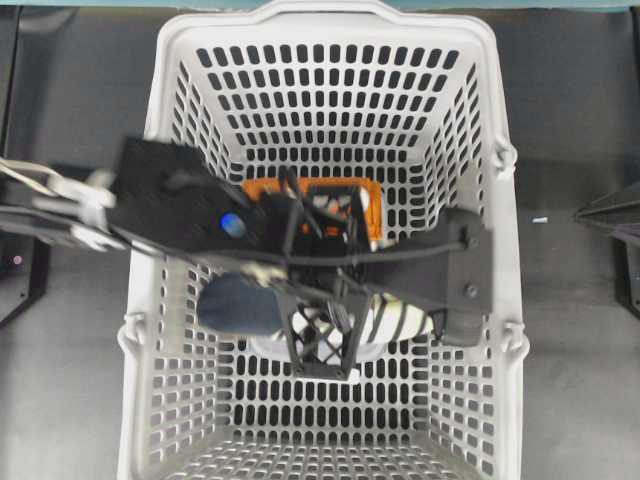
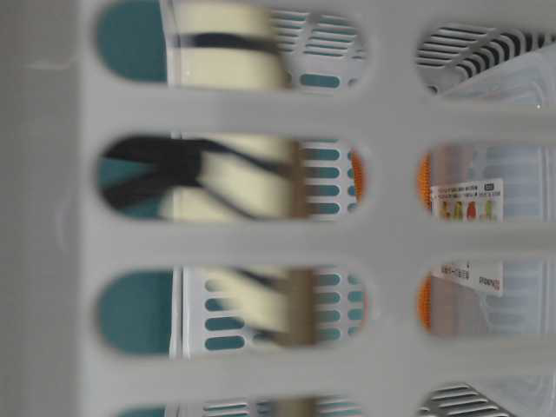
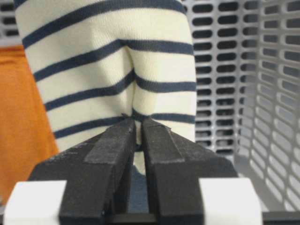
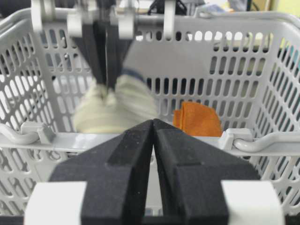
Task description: Pick up the slipper from the shopping basket with the left arm.
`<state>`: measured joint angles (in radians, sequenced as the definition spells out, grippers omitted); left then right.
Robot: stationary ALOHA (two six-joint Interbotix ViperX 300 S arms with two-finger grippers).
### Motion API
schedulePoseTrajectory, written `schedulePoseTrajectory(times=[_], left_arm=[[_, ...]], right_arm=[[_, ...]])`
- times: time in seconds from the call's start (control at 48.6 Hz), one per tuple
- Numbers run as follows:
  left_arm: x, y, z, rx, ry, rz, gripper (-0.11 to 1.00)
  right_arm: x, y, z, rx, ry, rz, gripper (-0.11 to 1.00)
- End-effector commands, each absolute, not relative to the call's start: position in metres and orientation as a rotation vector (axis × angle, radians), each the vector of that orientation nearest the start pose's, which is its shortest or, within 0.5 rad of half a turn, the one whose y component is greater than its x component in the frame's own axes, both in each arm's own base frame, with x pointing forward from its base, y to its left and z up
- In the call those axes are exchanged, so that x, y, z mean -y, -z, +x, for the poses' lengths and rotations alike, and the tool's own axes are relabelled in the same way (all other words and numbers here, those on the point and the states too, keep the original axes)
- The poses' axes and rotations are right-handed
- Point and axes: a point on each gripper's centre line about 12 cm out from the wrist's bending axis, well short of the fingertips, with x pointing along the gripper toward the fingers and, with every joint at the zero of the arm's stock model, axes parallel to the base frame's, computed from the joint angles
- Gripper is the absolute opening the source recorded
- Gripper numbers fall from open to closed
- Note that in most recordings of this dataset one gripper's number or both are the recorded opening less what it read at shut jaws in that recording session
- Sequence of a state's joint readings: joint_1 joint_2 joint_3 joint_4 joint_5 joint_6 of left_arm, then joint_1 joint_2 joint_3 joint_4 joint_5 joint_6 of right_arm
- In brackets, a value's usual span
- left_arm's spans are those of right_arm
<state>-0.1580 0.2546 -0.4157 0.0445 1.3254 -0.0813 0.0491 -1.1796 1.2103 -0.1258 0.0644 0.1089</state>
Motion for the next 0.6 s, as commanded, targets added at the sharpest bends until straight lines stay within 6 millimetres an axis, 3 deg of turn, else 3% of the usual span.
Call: schedulePoseTrajectory(times=[0.0, 0.124, 0.576], left_arm=[[0.070, -0.387, 0.465, -1.108, 0.067, 0.063, 0.05], [0.070, -0.409, 0.466, -1.101, 0.064, 0.059, 0.05], [0.075, -0.425, 0.473, -1.091, 0.075, 0.071, 0.05]], right_arm=[[-0.008, -0.278, 0.164, -0.090, -0.046, -0.015, 0.00], [-0.008, -0.279, 0.164, -0.087, -0.046, -0.012, 0.00], [-0.008, -0.279, 0.164, -0.086, -0.046, -0.002, 0.00]])
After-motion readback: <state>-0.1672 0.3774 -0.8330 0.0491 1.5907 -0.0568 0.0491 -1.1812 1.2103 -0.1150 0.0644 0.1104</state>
